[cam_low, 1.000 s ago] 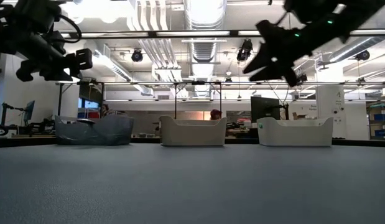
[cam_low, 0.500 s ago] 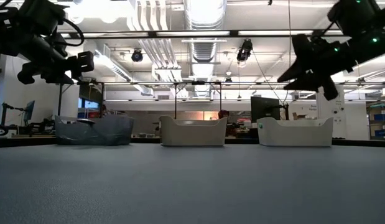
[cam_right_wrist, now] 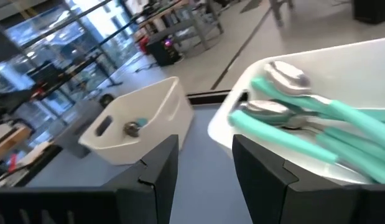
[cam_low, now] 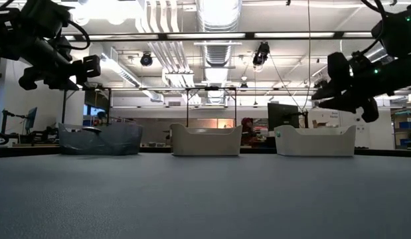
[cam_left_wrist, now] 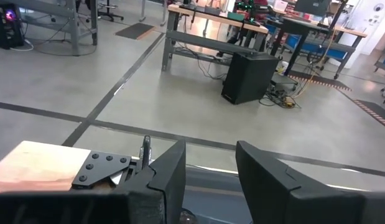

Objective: Sort silverware by color (type)
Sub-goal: Return to Home Position

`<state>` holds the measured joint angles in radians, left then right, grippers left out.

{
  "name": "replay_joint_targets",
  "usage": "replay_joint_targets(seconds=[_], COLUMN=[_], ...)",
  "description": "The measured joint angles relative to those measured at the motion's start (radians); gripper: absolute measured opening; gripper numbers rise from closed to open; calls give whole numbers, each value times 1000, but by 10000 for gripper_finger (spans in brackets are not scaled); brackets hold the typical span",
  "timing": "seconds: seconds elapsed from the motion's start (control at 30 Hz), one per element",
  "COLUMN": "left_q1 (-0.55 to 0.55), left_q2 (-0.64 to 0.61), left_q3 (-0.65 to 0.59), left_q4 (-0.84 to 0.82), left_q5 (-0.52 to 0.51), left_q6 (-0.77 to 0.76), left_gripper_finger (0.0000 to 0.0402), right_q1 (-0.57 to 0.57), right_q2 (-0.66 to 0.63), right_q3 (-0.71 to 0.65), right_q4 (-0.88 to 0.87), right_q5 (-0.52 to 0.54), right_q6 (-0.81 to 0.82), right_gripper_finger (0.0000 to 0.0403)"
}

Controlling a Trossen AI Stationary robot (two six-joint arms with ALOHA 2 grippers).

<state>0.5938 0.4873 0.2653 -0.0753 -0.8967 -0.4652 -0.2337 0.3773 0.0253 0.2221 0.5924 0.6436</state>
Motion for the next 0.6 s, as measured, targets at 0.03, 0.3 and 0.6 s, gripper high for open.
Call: replay_joint_targets(seconds=[0.03,0.3,0.6], left_q1=[0,0,0], left_q2=[0,0,22], left_q3=[0,0,0], left_q4=[0,0,0], left_q5=[0,0,9], left_q6=[0,0,0], left_gripper_finger=[123,123,123], right_q1=[0,0,-1], right_q2=[-11,-69,-74], right_q3=[-9,-13,-13], right_q4=[0,0,-3], right_q5=[11,102,202], right_q6=[1,-71,-86], right_gripper_finger=[144,144,144])
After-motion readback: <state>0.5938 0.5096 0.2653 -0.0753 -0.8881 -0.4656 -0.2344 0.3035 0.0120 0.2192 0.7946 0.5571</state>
